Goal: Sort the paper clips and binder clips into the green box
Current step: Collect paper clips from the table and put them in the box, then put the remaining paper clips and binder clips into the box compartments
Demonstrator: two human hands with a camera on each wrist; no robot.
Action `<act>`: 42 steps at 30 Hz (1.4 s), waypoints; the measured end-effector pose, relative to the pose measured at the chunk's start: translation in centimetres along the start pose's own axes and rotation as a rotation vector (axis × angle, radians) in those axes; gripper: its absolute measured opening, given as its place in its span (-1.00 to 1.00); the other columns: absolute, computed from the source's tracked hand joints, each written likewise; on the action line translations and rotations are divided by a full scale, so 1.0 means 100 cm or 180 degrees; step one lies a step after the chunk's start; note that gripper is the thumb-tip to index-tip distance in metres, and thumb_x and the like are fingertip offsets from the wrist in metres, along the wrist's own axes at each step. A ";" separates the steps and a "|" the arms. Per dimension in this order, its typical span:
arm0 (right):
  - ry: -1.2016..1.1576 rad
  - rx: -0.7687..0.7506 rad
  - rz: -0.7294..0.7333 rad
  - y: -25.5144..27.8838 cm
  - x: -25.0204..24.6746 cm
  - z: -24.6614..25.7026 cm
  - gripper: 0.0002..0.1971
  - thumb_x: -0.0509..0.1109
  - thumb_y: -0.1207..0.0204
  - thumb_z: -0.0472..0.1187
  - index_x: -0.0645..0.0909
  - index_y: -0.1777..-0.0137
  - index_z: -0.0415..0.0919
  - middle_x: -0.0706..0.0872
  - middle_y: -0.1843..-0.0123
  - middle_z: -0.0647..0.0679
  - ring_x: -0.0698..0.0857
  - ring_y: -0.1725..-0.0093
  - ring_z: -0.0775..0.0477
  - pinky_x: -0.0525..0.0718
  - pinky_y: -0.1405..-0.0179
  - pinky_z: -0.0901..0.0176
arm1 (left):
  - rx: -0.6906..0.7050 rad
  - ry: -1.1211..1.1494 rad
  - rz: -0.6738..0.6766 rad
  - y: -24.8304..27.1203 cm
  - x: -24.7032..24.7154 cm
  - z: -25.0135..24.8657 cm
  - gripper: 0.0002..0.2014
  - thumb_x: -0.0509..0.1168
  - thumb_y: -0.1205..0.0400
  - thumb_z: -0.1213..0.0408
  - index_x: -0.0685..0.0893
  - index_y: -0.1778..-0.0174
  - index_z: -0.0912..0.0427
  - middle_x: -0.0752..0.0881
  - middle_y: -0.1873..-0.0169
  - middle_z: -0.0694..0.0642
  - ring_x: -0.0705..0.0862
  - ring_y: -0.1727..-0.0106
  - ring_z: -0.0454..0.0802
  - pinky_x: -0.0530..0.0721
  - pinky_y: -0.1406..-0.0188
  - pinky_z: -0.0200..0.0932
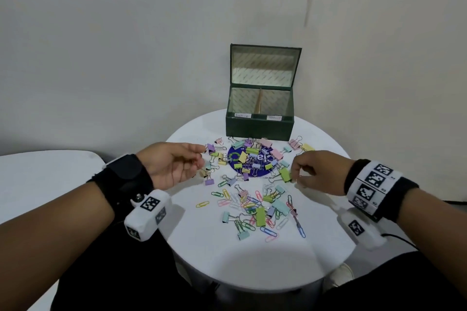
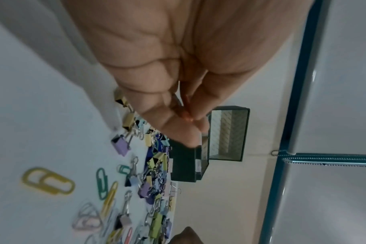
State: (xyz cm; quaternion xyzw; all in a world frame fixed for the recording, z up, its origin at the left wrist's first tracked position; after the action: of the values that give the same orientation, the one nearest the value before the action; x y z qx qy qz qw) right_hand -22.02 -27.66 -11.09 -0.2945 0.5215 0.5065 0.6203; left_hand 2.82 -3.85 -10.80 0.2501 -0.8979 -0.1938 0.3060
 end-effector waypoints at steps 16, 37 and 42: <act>0.0190 -0.0003 0.0368 -0.012 0.019 0.010 -0.86 0.41 -0.56 0.02 0.69 -0.08 0.12 0.72 0.04 0.19 0.66 0.03 0.11 0.70 -0.12 0.09 | 0.1028 -0.6619 0.0338 0.004 0.029 0.032 -0.64 0.41 -0.57 -0.08 0.72 -0.27 -0.11 0.59 -0.05 -0.08 0.59 -0.05 -0.09 0.56 -0.07 -0.17; -0.0239 0.0284 -0.0808 -0.091 -0.071 -0.004 -0.85 0.34 -0.58 -0.22 0.50 0.22 -0.06 0.63 0.24 -0.01 0.60 0.23 -0.04 0.56 0.26 0.27 | 0.1462 -0.7018 0.0631 -0.004 0.051 0.037 -0.76 0.25 -0.64 -0.06 0.70 0.03 0.00 0.64 0.06 -0.11 0.61 0.06 -0.09 0.57 0.06 -0.18; -0.0112 0.0584 -0.0919 -0.127 -0.078 0.001 -0.64 0.38 -0.55 -0.34 0.58 -0.32 -0.05 0.68 -0.23 -0.06 0.67 -0.14 -0.10 0.68 -0.12 0.09 | 0.1549 -0.6764 0.0532 -0.004 0.050 0.042 -0.80 0.15 -0.62 0.15 0.69 0.00 0.00 0.68 0.04 -0.09 0.64 0.05 -0.09 0.65 0.00 -0.12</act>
State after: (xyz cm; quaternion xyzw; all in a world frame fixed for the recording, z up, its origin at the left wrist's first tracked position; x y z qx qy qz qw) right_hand -9.71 -34.10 -5.72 -0.2995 0.5070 0.3674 0.7199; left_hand -3.20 -6.20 -11.83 -0.0528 -0.7322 -0.1068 -0.6706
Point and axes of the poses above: each hand's wrist, its own y-axis away from the middle knuckle, its own x-axis out of the palm, z = x × y, the point moved 1 cm from there along -y, towards the middle knuckle
